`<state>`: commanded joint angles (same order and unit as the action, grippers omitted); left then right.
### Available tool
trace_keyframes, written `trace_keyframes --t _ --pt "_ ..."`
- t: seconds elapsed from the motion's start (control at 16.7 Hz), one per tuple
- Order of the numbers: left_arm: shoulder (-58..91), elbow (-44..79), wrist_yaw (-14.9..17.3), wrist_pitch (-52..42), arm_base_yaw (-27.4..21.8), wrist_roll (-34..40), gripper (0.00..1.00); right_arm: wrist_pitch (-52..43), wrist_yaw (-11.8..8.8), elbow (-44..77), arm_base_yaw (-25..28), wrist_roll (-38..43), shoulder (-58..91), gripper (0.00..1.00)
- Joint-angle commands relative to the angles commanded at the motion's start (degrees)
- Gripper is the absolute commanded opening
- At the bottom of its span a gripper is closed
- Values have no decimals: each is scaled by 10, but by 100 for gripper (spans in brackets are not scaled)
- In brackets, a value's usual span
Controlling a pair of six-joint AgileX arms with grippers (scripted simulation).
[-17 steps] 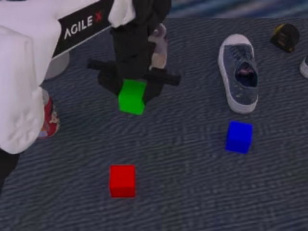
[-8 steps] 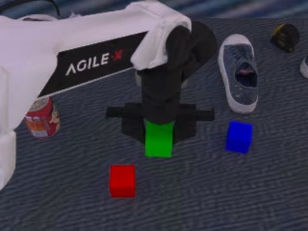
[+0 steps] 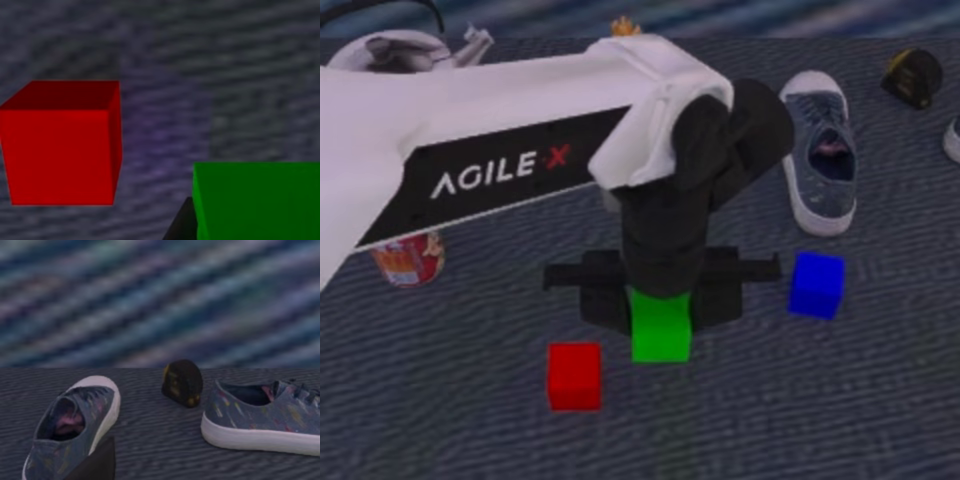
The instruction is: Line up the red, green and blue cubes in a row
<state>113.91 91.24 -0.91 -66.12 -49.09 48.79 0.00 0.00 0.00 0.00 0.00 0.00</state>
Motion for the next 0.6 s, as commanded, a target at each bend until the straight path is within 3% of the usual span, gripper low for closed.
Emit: trace_keyframes --t 0.24,0.6 --pt "9 -18 0 22 4 -1 0 0 0 0 0 0 0 100" --pt "40 -101 0 142 0 -1 0 0 0 0 0 0 0 100"
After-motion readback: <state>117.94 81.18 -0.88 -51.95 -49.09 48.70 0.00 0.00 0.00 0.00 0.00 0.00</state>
